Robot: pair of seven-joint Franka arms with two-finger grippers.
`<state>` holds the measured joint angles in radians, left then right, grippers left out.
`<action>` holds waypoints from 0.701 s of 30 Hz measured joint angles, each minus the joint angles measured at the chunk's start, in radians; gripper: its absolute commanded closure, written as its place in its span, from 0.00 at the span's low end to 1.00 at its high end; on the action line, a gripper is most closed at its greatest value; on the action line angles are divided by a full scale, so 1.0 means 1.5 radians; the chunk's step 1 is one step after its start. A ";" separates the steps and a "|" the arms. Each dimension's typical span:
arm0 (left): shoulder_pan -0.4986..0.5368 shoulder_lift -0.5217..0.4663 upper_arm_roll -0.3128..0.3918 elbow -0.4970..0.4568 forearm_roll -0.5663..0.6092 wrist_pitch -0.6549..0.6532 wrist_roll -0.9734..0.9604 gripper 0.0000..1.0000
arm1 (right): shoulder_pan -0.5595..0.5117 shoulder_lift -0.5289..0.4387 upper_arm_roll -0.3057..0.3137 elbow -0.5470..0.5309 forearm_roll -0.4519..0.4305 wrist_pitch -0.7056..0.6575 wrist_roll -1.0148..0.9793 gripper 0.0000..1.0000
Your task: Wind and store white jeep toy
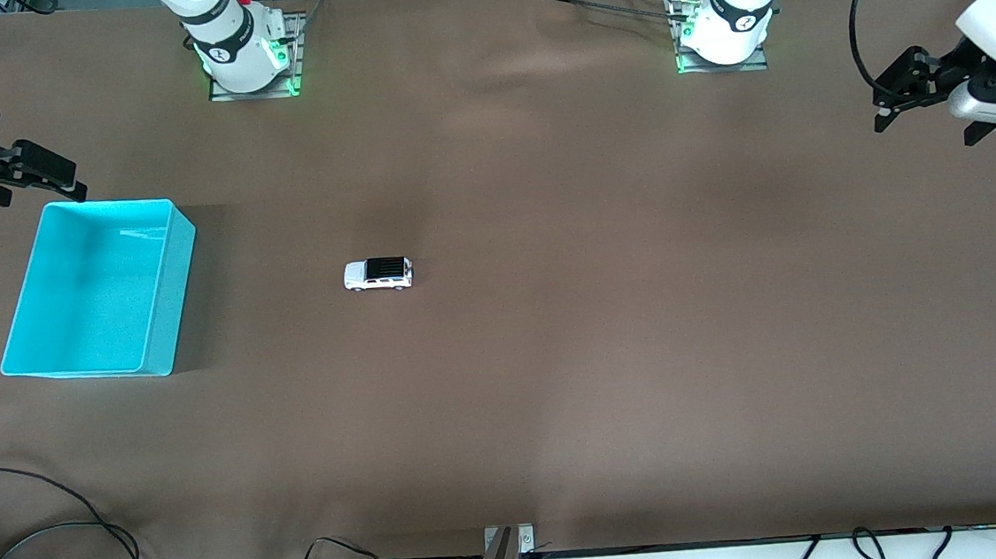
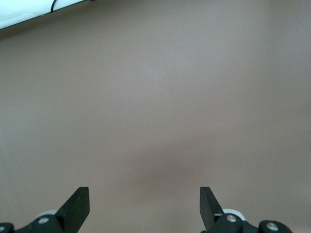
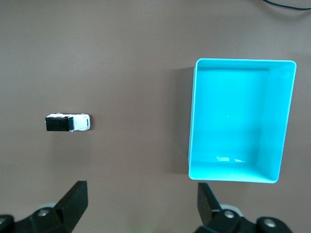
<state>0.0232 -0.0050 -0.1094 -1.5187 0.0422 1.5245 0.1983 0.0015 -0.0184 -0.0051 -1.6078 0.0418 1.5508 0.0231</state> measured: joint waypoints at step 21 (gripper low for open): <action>0.002 0.018 0.004 0.007 -0.035 -0.031 -0.013 0.00 | 0.000 0.009 0.000 -0.001 0.000 -0.005 0.000 0.00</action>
<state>0.0267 0.0214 -0.1028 -1.5082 -0.0102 1.4777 0.1784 0.0015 -0.0046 -0.0053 -1.6094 0.0418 1.5431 0.0232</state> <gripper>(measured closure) 0.000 0.000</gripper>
